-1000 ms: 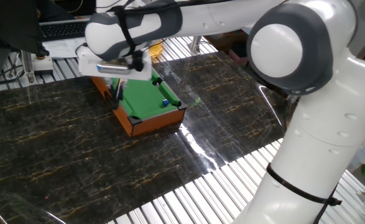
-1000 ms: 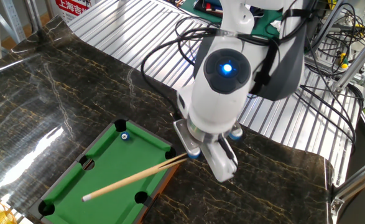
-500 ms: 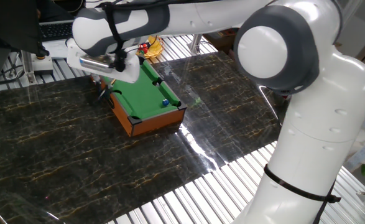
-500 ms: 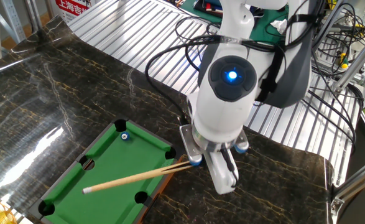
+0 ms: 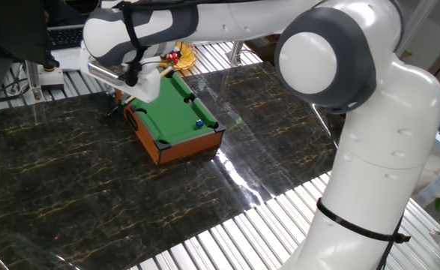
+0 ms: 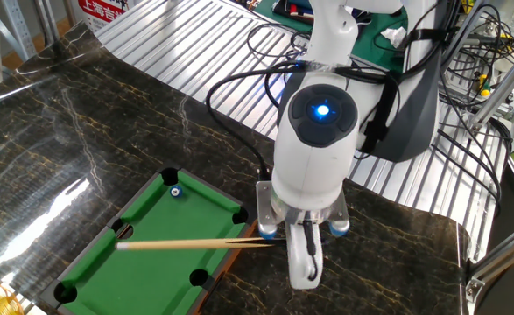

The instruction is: Hit the pool ball

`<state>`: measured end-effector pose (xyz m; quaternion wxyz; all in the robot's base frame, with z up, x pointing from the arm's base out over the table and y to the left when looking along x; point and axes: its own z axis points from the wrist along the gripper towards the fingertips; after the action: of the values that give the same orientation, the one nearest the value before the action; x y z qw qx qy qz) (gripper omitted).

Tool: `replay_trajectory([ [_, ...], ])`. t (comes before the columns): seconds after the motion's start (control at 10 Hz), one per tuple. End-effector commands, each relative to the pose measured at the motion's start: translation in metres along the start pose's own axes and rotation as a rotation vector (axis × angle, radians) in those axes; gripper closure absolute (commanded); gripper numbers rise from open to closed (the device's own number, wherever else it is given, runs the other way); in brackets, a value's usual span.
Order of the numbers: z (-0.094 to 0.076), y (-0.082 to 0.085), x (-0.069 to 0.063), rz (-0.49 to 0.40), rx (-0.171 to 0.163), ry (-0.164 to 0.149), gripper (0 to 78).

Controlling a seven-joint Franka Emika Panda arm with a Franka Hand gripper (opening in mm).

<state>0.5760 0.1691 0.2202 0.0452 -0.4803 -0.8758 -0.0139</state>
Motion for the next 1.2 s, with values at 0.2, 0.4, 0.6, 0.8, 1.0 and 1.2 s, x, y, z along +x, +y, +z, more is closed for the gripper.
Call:
replay_trajectory([
  [0.2,0.0025,0.0117,0.0044,0.085,0.007,-0.002,76.4],
  [0.4,0.0025,0.0117,0.0044,-0.011,0.117,-0.064,76.4],
  [0.6,0.0025,0.0117,0.0044,-0.075,0.116,-0.024,76.4],
  [0.8,0.0025,0.0117,0.0044,-0.119,0.156,-0.039,76.4],
  [1.0,0.0025,0.0117,0.0044,-0.164,0.131,-0.022,76.4],
  [1.2,0.0025,0.0117,0.0044,-0.062,0.11,-0.019,76.4],
])
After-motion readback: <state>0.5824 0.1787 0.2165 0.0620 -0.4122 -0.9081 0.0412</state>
